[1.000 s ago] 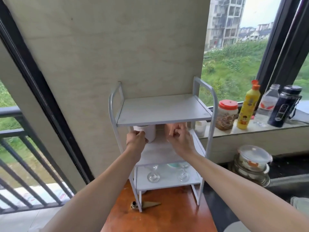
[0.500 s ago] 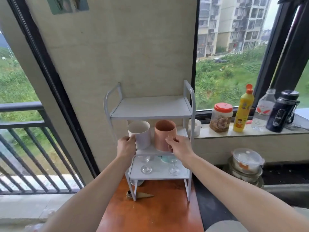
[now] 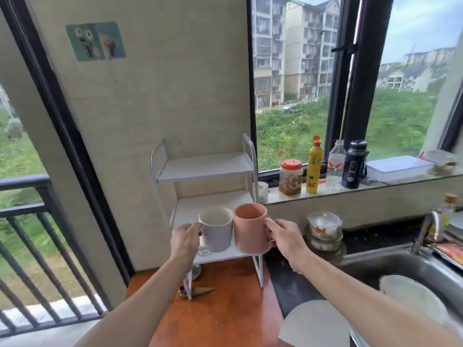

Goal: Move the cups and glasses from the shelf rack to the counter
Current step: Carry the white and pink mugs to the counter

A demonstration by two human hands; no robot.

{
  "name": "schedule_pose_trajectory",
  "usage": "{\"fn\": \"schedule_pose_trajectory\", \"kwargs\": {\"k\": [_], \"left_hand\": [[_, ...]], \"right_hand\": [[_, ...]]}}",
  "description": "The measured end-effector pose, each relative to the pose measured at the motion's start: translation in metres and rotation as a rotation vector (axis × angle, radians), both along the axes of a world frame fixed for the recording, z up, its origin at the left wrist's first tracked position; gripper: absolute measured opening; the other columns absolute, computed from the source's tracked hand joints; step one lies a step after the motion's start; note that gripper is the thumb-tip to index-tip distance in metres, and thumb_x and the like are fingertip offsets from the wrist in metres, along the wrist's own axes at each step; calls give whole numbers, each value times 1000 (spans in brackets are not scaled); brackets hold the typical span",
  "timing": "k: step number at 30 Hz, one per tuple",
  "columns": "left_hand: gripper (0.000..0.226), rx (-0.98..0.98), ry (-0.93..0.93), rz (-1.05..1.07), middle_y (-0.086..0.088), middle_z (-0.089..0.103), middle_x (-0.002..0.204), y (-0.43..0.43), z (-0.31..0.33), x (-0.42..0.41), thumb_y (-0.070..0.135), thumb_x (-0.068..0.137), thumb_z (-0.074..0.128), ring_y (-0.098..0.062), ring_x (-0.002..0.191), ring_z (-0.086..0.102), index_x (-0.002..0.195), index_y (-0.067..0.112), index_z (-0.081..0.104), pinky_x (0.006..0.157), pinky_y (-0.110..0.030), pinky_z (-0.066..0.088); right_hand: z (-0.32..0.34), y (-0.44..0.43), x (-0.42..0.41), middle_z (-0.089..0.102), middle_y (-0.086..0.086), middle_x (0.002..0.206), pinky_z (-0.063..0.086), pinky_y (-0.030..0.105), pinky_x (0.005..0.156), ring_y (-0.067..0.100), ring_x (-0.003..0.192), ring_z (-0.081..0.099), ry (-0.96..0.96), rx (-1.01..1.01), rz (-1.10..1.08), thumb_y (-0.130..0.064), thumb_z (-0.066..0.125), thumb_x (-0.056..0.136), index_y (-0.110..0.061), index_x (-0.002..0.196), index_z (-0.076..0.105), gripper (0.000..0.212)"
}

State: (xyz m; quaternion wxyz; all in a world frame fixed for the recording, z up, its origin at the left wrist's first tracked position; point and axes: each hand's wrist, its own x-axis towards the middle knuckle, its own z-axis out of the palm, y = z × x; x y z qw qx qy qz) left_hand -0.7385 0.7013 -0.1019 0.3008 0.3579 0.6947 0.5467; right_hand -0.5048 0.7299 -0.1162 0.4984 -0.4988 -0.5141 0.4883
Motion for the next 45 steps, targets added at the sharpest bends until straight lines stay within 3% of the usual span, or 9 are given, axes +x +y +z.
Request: {"fn": "schedule_pose_trajectory", "kwargs": {"k": [6, 9, 14, 17, 21, 25, 34, 39, 45], "left_hand": [[31, -21, -66, -216, -4, 46, 48, -34, -15, 66, 16, 84, 59, -24, 54, 40, 53, 9, 59, 50, -32, 29], [43, -44, -90, -346, -3, 42, 43, -49, -23, 114, 11, 84, 58, -24, 55, 39, 42, 13, 52, 47, -31, 26], [38, -66, -89, -522, -7, 46, 48, -76, -25, 213, 9, 81, 59, -26, 58, 41, 43, 12, 54, 46, -28, 29], [38, -93, -143, -628, -5, 41, 48, -94, -28, 280, 8, 82, 59, -21, 48, 35, 45, 13, 49, 36, -18, 28], [33, -105, -140, -781, -2, 35, 48, -118, -35, 387, 9, 80, 57, -17, 45, 29, 52, 15, 41, 39, -22, 24], [26, -146, -151, -880, 3, 42, 42, -158, -51, 506, 8, 82, 55, -16, 44, 34, 56, 14, 56, 43, -26, 25], [23, -267, -145, -1132, -6, 38, 51, -244, -78, 731, 8, 85, 55, -20, 46, 32, 63, 5, 52, 30, -15, 29], [20, -281, -75, -1309, -8, 41, 51, -267, -85, 850, 10, 81, 56, -20, 45, 34, 61, 5, 56, 35, -16, 28], [30, -273, 1, -1548, -10, 48, 56, -287, -97, 1004, 18, 86, 56, -21, 51, 37, 58, 8, 54, 50, -31, 29]], "right_hand": [[-19, -81, 73, 49, -1, 51, 32, 28, 47, 12, 46, 42, 73, -95, -216, -17, 57, 93, -16, 53, 54, 40], [-25, -121, 123, 49, -1, 49, 30, 28, 48, 13, 47, 41, 52, -111, -359, -15, 58, 91, -16, 51, 54, 40], [-31, -181, 214, 45, -2, 47, 27, 28, 48, 14, 46, 37, 67, -116, -562, -13, 56, 87, -19, 48, 47, 40], [-35, -216, 271, 47, -1, 49, 29, 26, 44, 13, 44, 39, 79, -110, -669, -15, 57, 85, -19, 47, 49, 39], [-45, -271, 361, 52, -1, 49, 32, 23, 40, 12, 42, 43, 98, -135, -803, -17, 59, 82, -17, 48, 54, 34], [-52, -332, 462, 53, -2, 48, 33, 25, 44, 13, 44, 44, 71, -152, -915, -18, 59, 80, -18, 43, 55, 37], [-67, -464, 652, 55, -1, 49, 35, 29, 48, 18, 49, 47, 98, -175, -1220, -21, 64, 80, -16, 44, 59, 36], [-84, -512, 738, 56, -2, 47, 36, 28, 47, 15, 44, 48, 102, -180, -1384, -19, 65, 83, -14, 49, 60, 35], [-92, -558, 847, 55, -1, 49, 36, 31, 50, 17, 50, 48, 33, -206, -1515, -20, 65, 87, -10, 54, 61, 34]]}}
